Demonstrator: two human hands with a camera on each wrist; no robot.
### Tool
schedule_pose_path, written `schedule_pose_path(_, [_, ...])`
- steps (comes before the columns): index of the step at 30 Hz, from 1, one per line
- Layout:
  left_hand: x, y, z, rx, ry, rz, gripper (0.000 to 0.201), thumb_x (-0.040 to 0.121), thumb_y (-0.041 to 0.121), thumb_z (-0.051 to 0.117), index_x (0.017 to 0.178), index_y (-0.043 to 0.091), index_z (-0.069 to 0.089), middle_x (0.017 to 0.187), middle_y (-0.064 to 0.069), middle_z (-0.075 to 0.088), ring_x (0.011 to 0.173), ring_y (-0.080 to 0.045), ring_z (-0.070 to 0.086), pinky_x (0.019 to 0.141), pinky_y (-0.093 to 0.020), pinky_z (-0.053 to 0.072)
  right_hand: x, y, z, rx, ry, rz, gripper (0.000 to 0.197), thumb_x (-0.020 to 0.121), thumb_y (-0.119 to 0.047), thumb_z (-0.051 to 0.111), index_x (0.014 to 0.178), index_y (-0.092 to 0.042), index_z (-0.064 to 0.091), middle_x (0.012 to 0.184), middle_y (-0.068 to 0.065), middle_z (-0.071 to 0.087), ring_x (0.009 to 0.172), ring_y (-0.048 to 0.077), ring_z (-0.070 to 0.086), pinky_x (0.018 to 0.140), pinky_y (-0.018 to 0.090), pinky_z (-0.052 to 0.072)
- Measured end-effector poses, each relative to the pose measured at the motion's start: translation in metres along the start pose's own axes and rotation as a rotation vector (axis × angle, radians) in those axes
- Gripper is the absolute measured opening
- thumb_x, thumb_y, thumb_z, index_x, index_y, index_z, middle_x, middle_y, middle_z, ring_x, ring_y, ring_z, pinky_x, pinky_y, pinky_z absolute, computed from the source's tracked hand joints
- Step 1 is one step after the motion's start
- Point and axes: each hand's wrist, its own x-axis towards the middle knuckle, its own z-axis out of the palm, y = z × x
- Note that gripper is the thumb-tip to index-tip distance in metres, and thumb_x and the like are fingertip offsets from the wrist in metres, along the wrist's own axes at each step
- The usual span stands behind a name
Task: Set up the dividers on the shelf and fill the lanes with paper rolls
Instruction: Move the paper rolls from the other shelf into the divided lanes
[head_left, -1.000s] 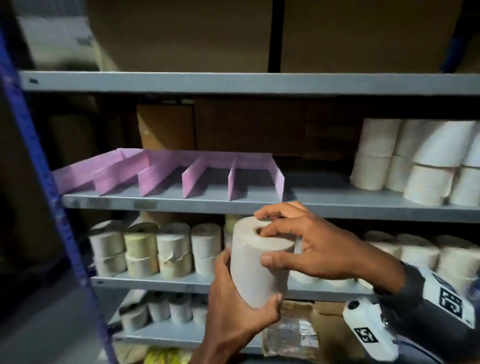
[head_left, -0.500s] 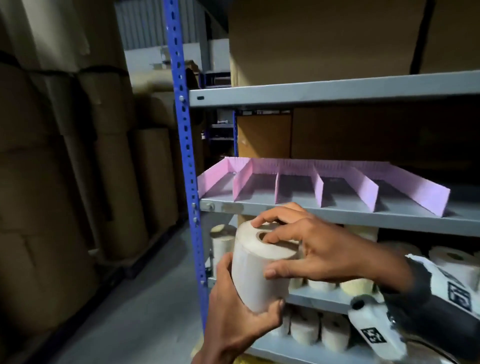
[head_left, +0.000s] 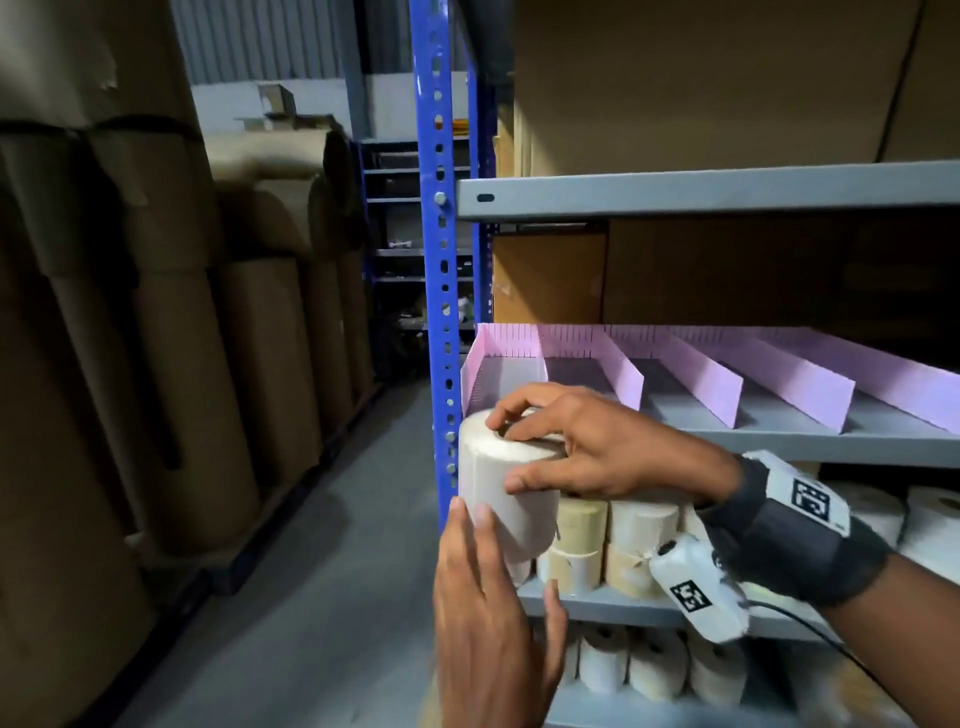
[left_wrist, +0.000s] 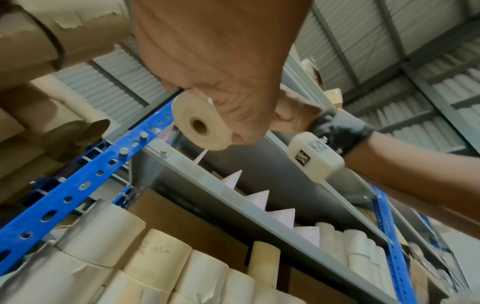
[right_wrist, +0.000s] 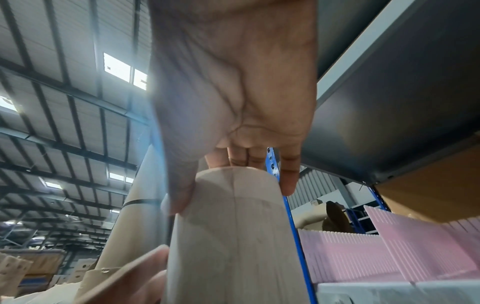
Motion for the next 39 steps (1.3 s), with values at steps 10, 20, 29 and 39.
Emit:
schedule_pose_path(10, [0.039, -0.019, 0.027, 0.269, -0.237, 0.117, 0.092, 0.070, 0.042, 0.075, 0.149, 0.004, 0.046, 0.159, -0.023, 0.035, 0.144, -0.042, 0.038, 0.106, -0.058, 0.046, 0.055, 0.040, -0.016, -0.122, 0.060, 0.029, 0.040, 0.085, -0.045, 0.069, 0.104, -0.010, 0.074, 0.123, -0.005, 0.056, 0.105, -0.003, 0.046, 0.081, 0.006, 0.039])
schedule_pose_path(20, [0.067, -0.042, 0.065, 0.264, -0.235, 0.118, 0.085, 0.084, 0.046, 0.056, 0.155, 0.006, 0.033, 0.166, -0.019, 0.015, 0.154, -0.036, 0.017, 0.113, -0.059, 0.038, 0.084, 0.082, -0.013, -0.155, 0.002, 0.102, 0.043, 0.086, -0.050, 0.066, 0.111, -0.015, 0.072, 0.127, -0.008, 0.054, 0.115, 0.008, 0.049, 0.091, 0.028, 0.048])
schedule_pose_path(29, [0.082, -0.050, 0.087, 0.218, -0.218, 0.096, 0.088, 0.083, 0.043, 0.060, 0.156, 0.004, 0.030, 0.166, -0.022, 0.011, 0.155, -0.037, 0.012, 0.114, -0.059, 0.036, 0.106, 0.108, -0.011, -0.187, -0.044, 0.103, 0.041, 0.088, -0.050, 0.063, 0.113, -0.017, 0.070, 0.129, -0.009, 0.053, 0.111, 0.005, 0.047, 0.087, 0.024, 0.042])
schedule_pose_path(39, [0.099, -0.056, 0.096, 0.100, -0.196, 0.072, 0.086, 0.087, 0.040, 0.064, 0.154, -0.001, 0.030, 0.166, -0.025, 0.011, 0.154, -0.039, 0.015, 0.116, -0.060, 0.033, 0.125, 0.113, -0.015, -0.363, -0.155, 0.208, 0.046, 0.085, -0.051, 0.063, 0.109, -0.012, 0.067, 0.121, 0.006, 0.060, 0.109, 0.024, 0.058, 0.090, 0.047, 0.052])
